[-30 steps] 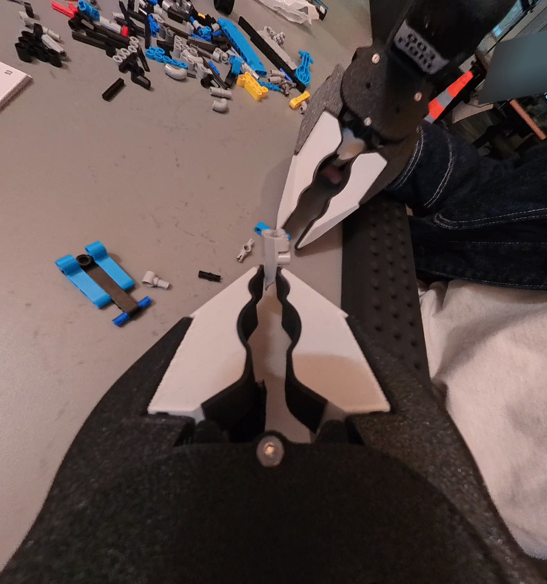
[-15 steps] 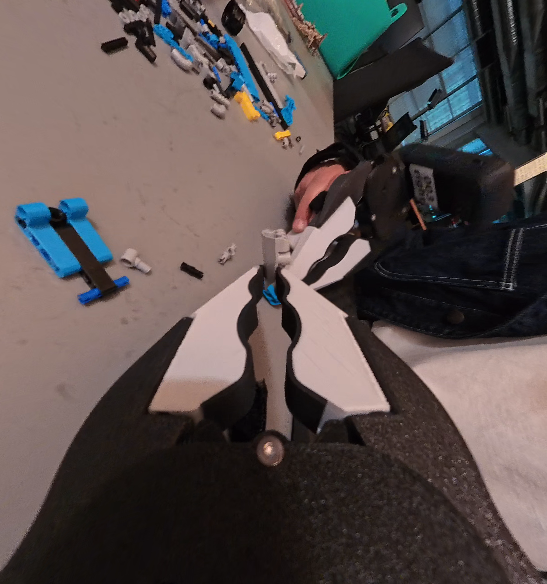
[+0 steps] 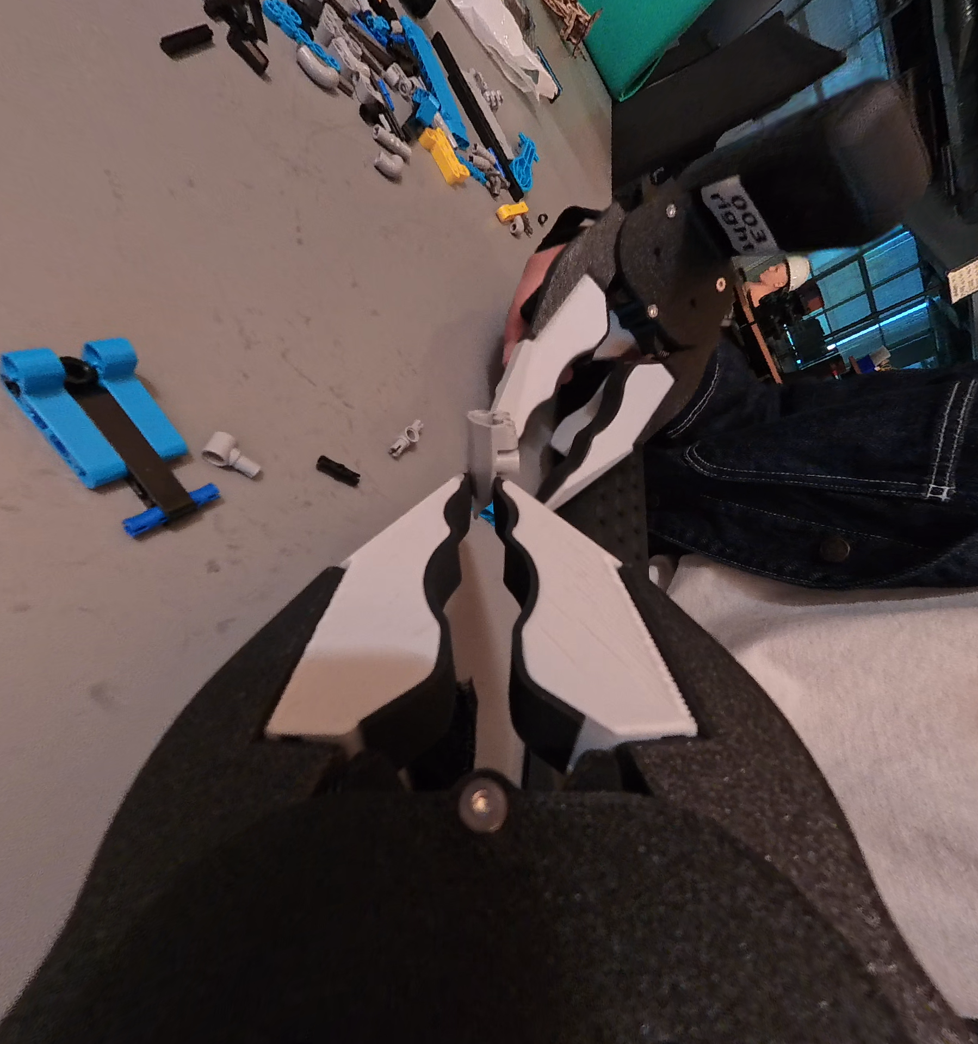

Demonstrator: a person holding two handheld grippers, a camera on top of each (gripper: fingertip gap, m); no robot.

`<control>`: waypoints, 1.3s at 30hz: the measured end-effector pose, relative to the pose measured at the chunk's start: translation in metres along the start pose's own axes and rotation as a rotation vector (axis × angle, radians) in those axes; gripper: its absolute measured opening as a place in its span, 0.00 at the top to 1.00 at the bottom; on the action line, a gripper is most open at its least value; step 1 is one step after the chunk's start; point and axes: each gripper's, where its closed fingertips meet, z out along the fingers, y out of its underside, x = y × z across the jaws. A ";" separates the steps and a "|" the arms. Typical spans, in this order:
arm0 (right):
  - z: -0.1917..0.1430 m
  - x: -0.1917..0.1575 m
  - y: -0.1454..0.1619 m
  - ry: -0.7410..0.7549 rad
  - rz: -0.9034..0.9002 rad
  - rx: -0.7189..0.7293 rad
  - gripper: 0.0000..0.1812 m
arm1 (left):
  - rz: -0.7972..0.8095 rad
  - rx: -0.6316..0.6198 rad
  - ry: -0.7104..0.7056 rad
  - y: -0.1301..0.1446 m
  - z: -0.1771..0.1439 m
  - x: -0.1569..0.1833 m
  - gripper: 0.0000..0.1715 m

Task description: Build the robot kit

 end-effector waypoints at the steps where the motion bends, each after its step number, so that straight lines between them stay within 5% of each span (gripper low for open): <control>1: 0.003 -0.004 0.000 -0.013 -0.026 -0.006 0.81 | -0.005 -0.001 0.003 0.000 0.000 0.000 0.96; 16: 0.003 0.003 -0.002 0.104 -0.158 -0.035 0.84 | -0.034 -0.006 0.017 0.003 0.002 0.002 0.96; 21: 0.009 0.006 -0.004 0.184 0.022 -0.135 0.82 | -0.038 -0.043 -0.045 0.009 0.001 -0.010 0.96; 28: 0.020 -0.014 -0.009 0.173 0.016 -0.158 0.87 | -0.048 -0.143 -0.063 0.027 0.005 -0.011 0.96; 39: 0.028 -0.013 -0.002 0.170 -0.003 -0.207 0.90 | -0.025 -0.131 -0.074 0.024 0.003 -0.012 0.96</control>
